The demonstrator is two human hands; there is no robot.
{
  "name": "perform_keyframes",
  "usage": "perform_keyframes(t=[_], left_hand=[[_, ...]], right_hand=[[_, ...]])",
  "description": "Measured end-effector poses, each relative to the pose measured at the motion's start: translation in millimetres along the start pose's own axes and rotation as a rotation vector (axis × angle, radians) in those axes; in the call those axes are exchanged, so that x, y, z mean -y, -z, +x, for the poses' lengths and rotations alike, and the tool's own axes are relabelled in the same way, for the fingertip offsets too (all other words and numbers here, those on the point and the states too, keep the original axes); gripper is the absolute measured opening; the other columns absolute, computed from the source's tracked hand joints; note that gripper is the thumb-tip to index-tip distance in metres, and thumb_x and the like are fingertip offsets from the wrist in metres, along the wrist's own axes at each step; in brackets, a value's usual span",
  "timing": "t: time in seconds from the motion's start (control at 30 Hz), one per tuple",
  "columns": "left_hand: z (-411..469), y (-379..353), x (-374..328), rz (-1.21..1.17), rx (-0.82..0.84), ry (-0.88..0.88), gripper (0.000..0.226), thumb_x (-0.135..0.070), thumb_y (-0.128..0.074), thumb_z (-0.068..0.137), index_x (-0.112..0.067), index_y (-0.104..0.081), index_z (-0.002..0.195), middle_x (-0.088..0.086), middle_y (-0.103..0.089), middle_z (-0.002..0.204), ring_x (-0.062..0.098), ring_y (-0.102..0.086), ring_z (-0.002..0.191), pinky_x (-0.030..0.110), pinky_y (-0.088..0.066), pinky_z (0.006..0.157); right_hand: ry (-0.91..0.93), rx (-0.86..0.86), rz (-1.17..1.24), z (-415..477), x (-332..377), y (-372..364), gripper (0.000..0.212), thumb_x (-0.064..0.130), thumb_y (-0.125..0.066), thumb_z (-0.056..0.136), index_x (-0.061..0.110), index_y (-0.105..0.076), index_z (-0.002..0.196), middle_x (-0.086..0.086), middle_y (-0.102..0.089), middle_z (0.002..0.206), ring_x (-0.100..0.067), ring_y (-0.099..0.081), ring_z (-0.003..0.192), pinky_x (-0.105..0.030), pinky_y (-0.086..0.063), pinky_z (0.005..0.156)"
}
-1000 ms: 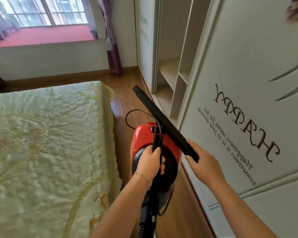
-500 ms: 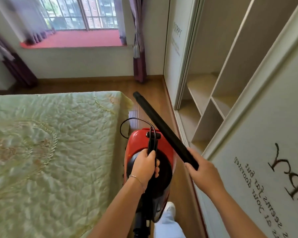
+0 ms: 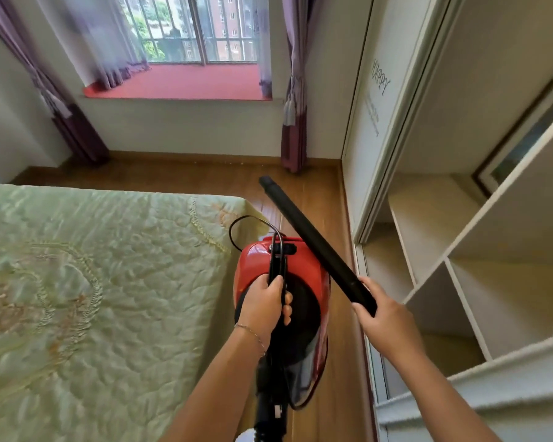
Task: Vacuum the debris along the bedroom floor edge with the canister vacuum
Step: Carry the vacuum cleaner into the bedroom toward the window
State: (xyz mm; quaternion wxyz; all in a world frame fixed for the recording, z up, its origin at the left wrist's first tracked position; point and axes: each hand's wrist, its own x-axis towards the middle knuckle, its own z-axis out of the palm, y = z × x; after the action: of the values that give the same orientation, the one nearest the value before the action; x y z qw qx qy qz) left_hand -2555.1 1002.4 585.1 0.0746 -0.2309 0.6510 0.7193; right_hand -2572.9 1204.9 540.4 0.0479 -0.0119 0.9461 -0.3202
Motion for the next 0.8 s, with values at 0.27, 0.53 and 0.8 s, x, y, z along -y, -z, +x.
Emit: perform_keyframes(t=[0.27,0.53,0.8], left_hand=[[129.3,-12.5,-35.6,-0.063,-0.014,0.051,0.02,-0.016,-0.037,0.098,-0.009,-0.042,0.08,0.001,-0.044,0.056,0.008,-0.038,0.034,0.021,-0.035,0.034],[286.7,-1.8,-120.9,-0.083,0.024,0.047,0.019,-0.016,-0.036,0.098,-0.01,-0.042,0.08,0.001,-0.044,0.055,0.008,-0.038,0.034,0.02,-0.035,0.034],[404.6,-8.5,-186.2,-0.06,0.022,0.023,0.016,-0.016,-0.036,0.098,-0.016,-0.046,0.084,-0.001,-0.044,0.055,0.006,-0.04,0.034,0.02,-0.036,0.035]], right_hand=[[0.019,0.004,-0.047,150.5,9.0,-6.1,0.049,0.031,-0.057,0.09,0.035,-0.042,0.136,0.007,-0.06,0.09,-0.005,-0.056,0.065,-0.017,-0.036,0.045],[0.024,0.033,-0.053,335.0,63.6,-0.4,0.052,0.032,-0.059,0.089,0.039,-0.041,0.138,0.006,-0.065,0.101,-0.001,-0.057,0.062,-0.008,-0.032,0.041],[0.038,0.047,-0.06,466.2,95.9,-4.0,0.053,0.034,-0.059,0.089,0.042,-0.04,0.137,0.012,-0.064,0.085,-0.002,-0.055,0.057,-0.011,-0.033,0.041]])
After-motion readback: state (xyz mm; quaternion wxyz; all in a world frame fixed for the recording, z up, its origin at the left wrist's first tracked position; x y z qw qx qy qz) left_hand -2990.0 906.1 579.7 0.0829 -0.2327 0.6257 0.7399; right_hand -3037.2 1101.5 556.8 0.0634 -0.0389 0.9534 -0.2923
